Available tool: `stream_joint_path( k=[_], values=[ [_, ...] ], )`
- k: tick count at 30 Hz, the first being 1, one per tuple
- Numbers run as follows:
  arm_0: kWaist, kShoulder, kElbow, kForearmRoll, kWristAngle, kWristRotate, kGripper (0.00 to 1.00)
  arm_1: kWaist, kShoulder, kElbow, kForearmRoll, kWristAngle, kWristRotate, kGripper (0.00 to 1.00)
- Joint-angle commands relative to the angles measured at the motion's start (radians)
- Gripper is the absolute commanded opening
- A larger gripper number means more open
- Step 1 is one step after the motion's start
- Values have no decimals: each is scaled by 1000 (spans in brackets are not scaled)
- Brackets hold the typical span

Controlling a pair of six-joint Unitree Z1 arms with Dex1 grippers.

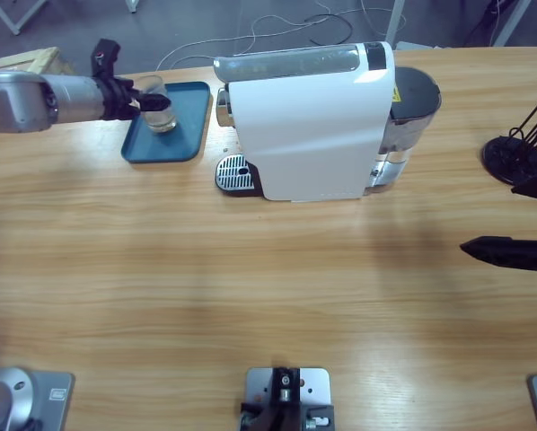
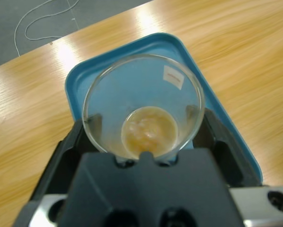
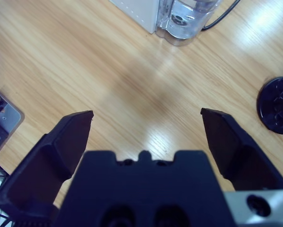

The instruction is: Pour coffee

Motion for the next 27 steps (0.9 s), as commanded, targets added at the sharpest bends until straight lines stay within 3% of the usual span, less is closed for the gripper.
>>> stream_joint_path(
  k=[1,6,7,8,9,17,21,27],
  values=[
    [-7,72,-69,150,27,-9,0,-20,32,5,5,1,-19,1000],
    [-5,80,-89,198,22,-9,36,-21,24,5,8,-1,-19,1000],
    [-5,76,-85,198,20,-9,527,-23,21,5,9,-2,-19,1000],
    [-7,63,-75,198,18,-9,911,-25,17,4,11,-2,-19,1000],
    [-8,44,-62,198,18,-9,984,-26,12,4,13,-2,-19,1000],
    [-9,-173,77,197,10,-17,987,-26,-19,8,8,-5,-21,1000],
    [-18,-435,186,199,15,-17,987,-26,-51,19,0,-11,-20,1000],
    [-204,-803,275,458,6,-150,991,-23,-120,1,46,-30,2,1000]
  ],
)
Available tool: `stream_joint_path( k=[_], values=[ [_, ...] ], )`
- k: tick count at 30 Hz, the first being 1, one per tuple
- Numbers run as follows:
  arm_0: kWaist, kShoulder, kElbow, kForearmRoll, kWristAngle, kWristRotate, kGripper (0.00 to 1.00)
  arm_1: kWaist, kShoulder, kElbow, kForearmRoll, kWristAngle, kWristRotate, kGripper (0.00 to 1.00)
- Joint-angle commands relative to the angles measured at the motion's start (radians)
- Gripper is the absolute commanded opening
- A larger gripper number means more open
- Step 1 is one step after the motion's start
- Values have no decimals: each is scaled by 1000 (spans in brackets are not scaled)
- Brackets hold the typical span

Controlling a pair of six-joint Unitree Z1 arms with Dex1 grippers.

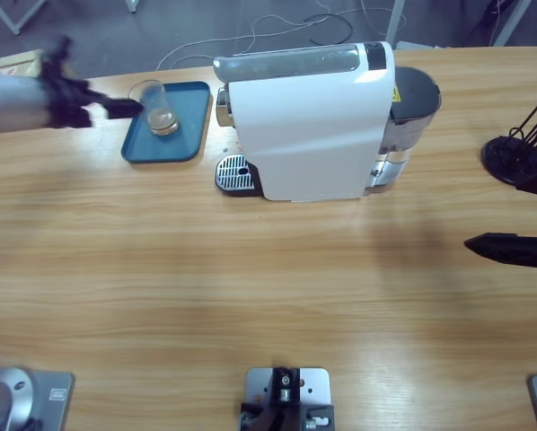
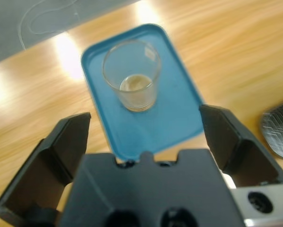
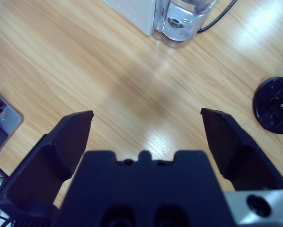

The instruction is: Pour coffee

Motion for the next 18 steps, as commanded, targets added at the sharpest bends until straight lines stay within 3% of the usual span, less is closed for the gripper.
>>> stream_joint_path(
  k=[1,6,8,15,18],
  values=[
    [-217,-473,117,306,-6,-154,991,-13,-107,-2,61,-26,7,1000],
    [-365,-609,154,525,-83,-199,991,-13,-122,-24,111,-39,4,1000],
    [-378,-649,166,589,-82,-194,991,-13,-104,-25,105,-39,-2,1000],
    [-378,-684,189,580,-75,-184,995,-13,-124,-17,92,-35,-43,1000],
    [-379,-666,252,493,-116,-167,996,-13,-171,-2,79,-43,-44,1000]
  ],
)
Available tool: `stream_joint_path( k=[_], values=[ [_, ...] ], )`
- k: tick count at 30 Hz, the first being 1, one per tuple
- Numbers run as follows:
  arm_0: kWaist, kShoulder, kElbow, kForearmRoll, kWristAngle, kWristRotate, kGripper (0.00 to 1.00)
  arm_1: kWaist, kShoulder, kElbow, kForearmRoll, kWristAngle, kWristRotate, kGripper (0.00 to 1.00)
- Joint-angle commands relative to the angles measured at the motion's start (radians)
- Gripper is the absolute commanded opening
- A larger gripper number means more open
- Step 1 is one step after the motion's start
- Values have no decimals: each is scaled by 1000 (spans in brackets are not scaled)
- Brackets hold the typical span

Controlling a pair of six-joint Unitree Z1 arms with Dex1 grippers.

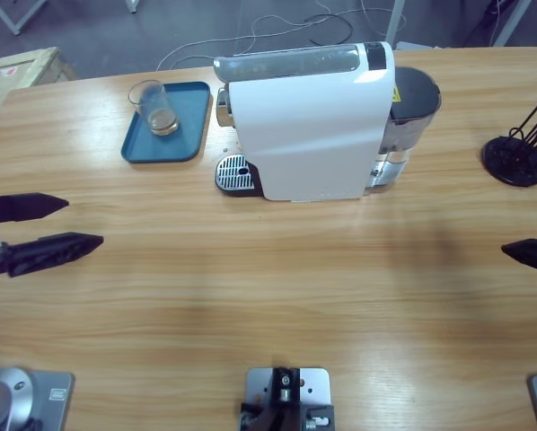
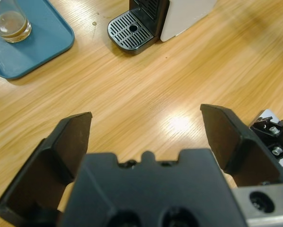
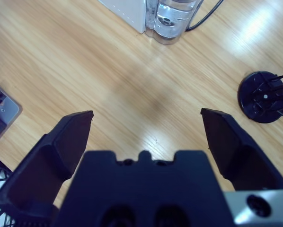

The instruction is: Pour coffee

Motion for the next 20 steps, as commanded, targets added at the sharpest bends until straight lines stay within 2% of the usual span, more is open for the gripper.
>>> stream_joint_path(
  k=[1,5,8,20],
  values=[
    [-24,-11,86,-73,-79,17,994,-12,-87,21,-18,-32,-27,1000],
    [-57,-17,56,-37,-66,17,992,-12,-79,21,-18,-54,-19,1000],
    [-57,-65,3,65,9,17,996,-12,-76,20,-18,-52,-19,1000],
    [-57,-81,18,47,17,14,1000,-11,-95,33,-34,-71,-14,1000]
  ],
)
